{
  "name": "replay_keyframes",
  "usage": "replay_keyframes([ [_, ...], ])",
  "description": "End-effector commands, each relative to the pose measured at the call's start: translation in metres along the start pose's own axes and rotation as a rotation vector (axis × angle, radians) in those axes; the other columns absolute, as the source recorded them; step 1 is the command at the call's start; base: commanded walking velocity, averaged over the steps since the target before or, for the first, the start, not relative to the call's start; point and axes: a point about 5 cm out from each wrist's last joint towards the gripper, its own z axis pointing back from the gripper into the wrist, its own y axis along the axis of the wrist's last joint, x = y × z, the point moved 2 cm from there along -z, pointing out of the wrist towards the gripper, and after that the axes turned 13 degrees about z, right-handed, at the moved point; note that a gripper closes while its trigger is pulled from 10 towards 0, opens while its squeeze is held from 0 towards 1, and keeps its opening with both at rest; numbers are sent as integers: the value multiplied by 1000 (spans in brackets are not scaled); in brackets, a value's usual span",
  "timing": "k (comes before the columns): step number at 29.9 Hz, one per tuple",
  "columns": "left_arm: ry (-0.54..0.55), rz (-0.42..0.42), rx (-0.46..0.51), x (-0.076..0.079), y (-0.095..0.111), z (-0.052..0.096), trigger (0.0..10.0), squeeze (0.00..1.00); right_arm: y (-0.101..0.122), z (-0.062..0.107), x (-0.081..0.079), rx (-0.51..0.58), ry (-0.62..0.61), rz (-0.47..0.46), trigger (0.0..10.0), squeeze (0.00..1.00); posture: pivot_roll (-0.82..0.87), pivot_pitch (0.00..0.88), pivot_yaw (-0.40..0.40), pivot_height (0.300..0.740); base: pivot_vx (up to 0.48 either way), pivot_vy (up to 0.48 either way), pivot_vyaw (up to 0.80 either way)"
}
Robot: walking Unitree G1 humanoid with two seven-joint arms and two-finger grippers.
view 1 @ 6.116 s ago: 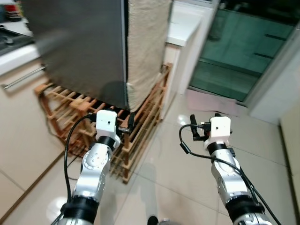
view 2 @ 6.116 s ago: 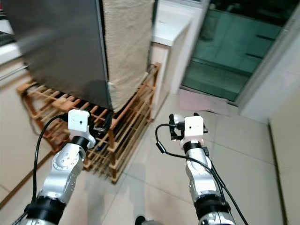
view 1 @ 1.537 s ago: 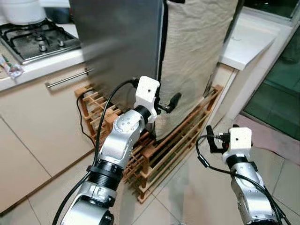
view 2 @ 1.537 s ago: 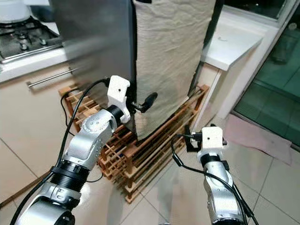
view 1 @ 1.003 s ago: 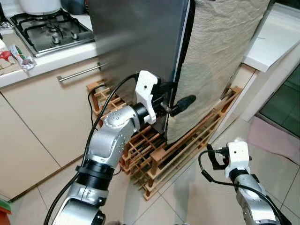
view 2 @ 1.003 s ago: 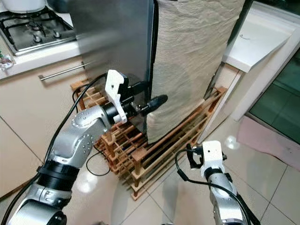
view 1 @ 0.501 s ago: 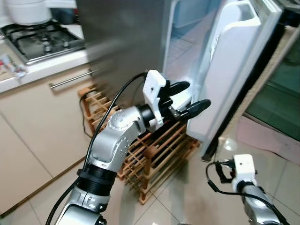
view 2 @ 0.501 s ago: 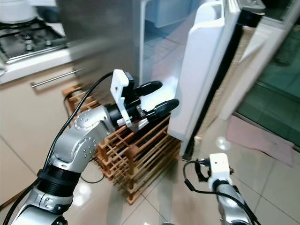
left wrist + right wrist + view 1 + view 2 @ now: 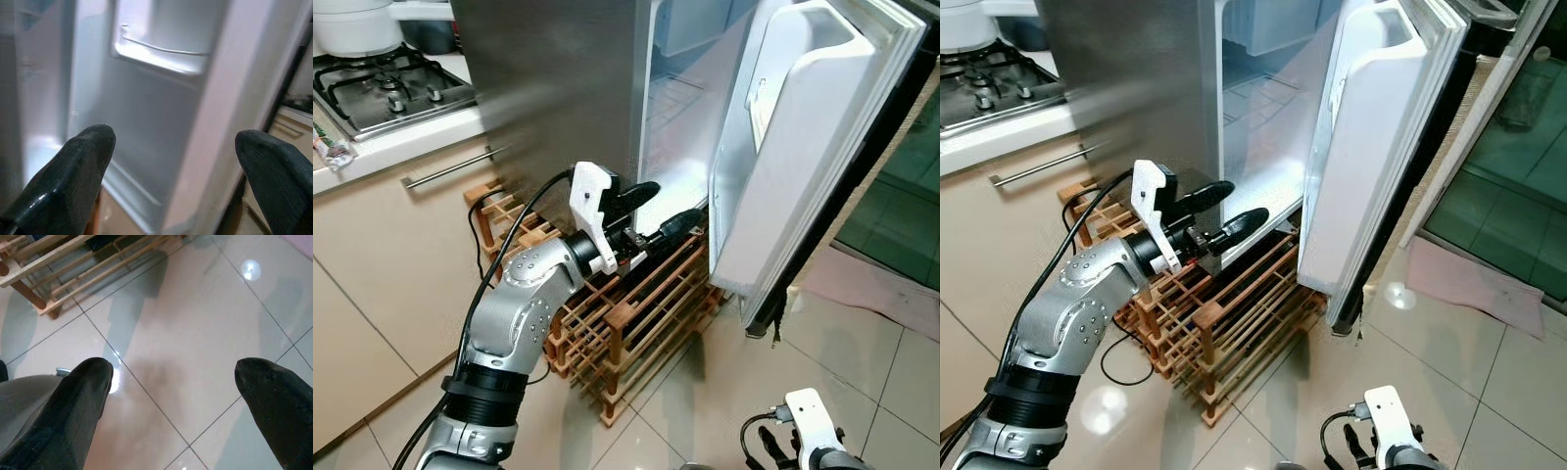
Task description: Restocking fridge
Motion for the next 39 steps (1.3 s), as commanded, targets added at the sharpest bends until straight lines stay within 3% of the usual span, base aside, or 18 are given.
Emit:
replay_keyframes([
  [1, 57, -18, 2, -8, 2, 1, 10000, 0, 12, -4, -2, 28, 2, 27, 10000, 0, -76, 0, -18, 740, 0, 0, 0],
  [3, 146, -46, 12, -22, 3, 2, 10000, 0, 37, -11, -10, 97, 36, 47, 10000, 0, -73, 0, -16, 740, 0, 0, 0],
  [7, 231, -74, -23, -34, -4, 5, 10000, 0, 54, -16, -24, 138, 105, 66, 10000, 0, -66, 0, -15, 740, 0, 0, 0],
  [9, 324, -119, -64, -45, -12, 11, 10000, 0, 64, -18, -32, 161, 147, 74, 10000, 0, -62, 0, -18, 740, 0, 0, 0],
  [12, 545, -163, -105, -68, -27, 28, 10000, 0, 78, -20, -35, 200, 162, 69, 10000, 0, -57, 0, -18, 740, 0, 0, 0],
  [13, 545, -163, -105, -68, -27, 28, 10000, 0, 78, -20, -35, 200, 162, 69, 10000, 0, -57, 0, -18, 740, 0, 0, 0],
  [15, 748, -216, -93, -85, -35, 50, 10000, 0, 90, -20, -32, 258, 150, 61, 10000, 0, -48, 0, -22, 740, 0, 0, 0],
  [17, 799, -249, -60, -86, -34, 59, 10000, 0, 97, -19, -28, 302, 138, 53, 10000, 0, -45, 0, -24, 740, 0, 0, 0],
  [18, 799, -249, -60, -86, -34, 59, 10000, 0, 97, -19, -28, 302, 138, 53, 10000, 0, -45, 0, -24, 740, 0, 0, 0],
  [20, 846, -278, -17, -87, -32, 67, 10000, 0, 166, -13, -30, 567, 117, 80, 10000, 0, -43, 0, -26, 740, 0, 0, 0],
  [22, 878, -313, 37, -86, -30, 74, 10000, 0, 229, 9, -24, 813, 63, 112, 10000, 0, -45, 0, -28, 740, 0, 0, 0],
  [23, 882, -329, 72, -84, -28, 76, 10000, 0, 250, 21, -18, 897, 16, 116, 10000, 0, -46, 0, -28, 740, 0, 0, 0],
  [24, 882, -329, 72, -84, -28, 76, 10000, 0, 250, 21, -18, 897, 16, 116, 10000, 0, -46, 0, -28, 740, 0, 0, 0],
  [26, 899, -345, 130, -80, -26, 79, 10000, 0, 272, 38, -7, 990, -49, 89, 10000, 0, -48, 0, -29, 740, 0, 0, 0],
  [28, 931, -393, 112, -81, -29, 81, 10000, 0, 283, 49, 3, 1045, -120, 64, 10000, 0, -50, 0, -31, 740, 0, 0, 0],
  [31, 969, -320, 102, -88, -36, 84, 10000, 0, 295, 61, 12, 1101, -179, 31, 10000, 0, -54, 0, -31, 740, 0, 0, 0],
  [39, 895, -297, 150, -82, -32, 73, 10000, 0, 295, 74, 23, 1100, -236, 23, 10000, 0, -59, 0, -32, 740, 0, 0, 0],
])
